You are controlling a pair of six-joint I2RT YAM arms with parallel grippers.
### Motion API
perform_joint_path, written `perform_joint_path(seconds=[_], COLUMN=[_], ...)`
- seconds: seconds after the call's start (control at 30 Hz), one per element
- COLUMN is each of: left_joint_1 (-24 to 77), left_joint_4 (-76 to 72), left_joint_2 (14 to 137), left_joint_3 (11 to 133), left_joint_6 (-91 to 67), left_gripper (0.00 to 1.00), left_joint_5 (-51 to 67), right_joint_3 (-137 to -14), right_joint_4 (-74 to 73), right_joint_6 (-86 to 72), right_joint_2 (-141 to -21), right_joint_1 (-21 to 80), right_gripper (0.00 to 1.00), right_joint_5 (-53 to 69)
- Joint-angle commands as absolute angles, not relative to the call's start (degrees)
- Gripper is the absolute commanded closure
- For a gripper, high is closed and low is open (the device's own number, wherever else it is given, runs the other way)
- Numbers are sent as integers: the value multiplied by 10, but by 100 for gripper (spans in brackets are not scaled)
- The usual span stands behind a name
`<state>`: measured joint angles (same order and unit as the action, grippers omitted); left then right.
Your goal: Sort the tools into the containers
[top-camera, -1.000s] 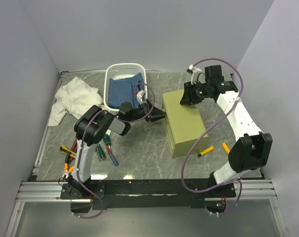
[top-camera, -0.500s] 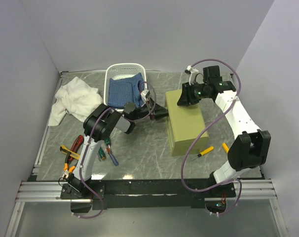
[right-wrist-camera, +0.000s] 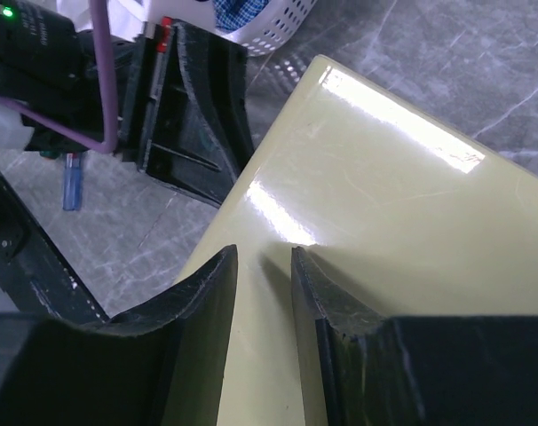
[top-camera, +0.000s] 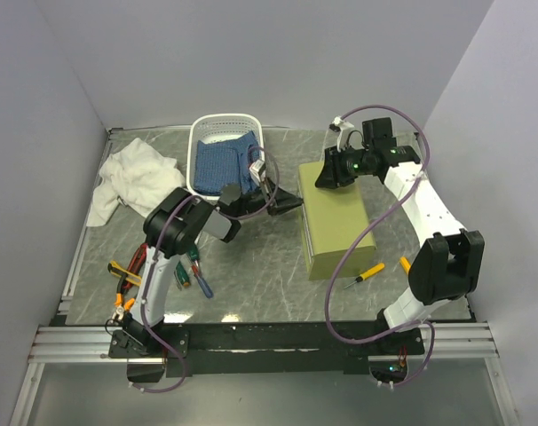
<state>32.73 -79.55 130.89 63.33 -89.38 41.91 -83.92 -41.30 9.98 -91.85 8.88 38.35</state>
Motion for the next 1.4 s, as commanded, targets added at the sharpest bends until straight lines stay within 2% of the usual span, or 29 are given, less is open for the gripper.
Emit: perform_joint_path(seconds=[0.0, 0.07, 0.47, 0.8, 0.83, 0.9, 1.0, 1.03, 1.13, 1.23, 1.3, 1.37], left_joint_1=[311, 293, 207, 182, 181, 178, 169, 165, 150, 128, 125, 122], left_joint_4=[-995, -967, -800, -622, -601, -504, -373, -251, -99, -7, 32, 63], left_joint_2=[1238, 1214, 1114, 1056, 1053, 1033, 972, 956, 905, 869, 857, 853], left_joint_3=[564, 543, 476, 459, 463, 479, 497, 507, 540, 567, 585, 601], left_joint_6=[-812, -778, -697, -578, -553, -519, -420, -346, -239, -180, -146, -138], left_gripper=[96, 99, 99, 99, 94, 80, 67, 61, 51, 44, 41, 41], left_joint_5=[492, 499, 594, 588, 588, 582, 544, 506, 470, 449, 443, 434], right_joint_3=[-792, -791, -766, -744, -744, -755, -780, -787, -788, -708, -658, -598], right_joint_4=[-465, -461, -439, -427, -425, -418, -409, -423, -487, -546, -554, -559], right_joint_6=[128, 128, 142, 144, 142, 127, 106, 114, 220, 386, 478, 558], right_joint_2=[-934, -933, -916, -885, -882, -863, -823, -813, -777, -730, -688, -663], right_joint_1=[88, 89, 86, 84, 84, 81, 34, 16, -55, -111, -148, -176], right_gripper=[61, 60, 61, 61, 61, 60, 58, 57, 54, 47, 39, 38], right_joint_5=[287, 287, 283, 285, 285, 269, 262, 268, 274, 282, 277, 274])
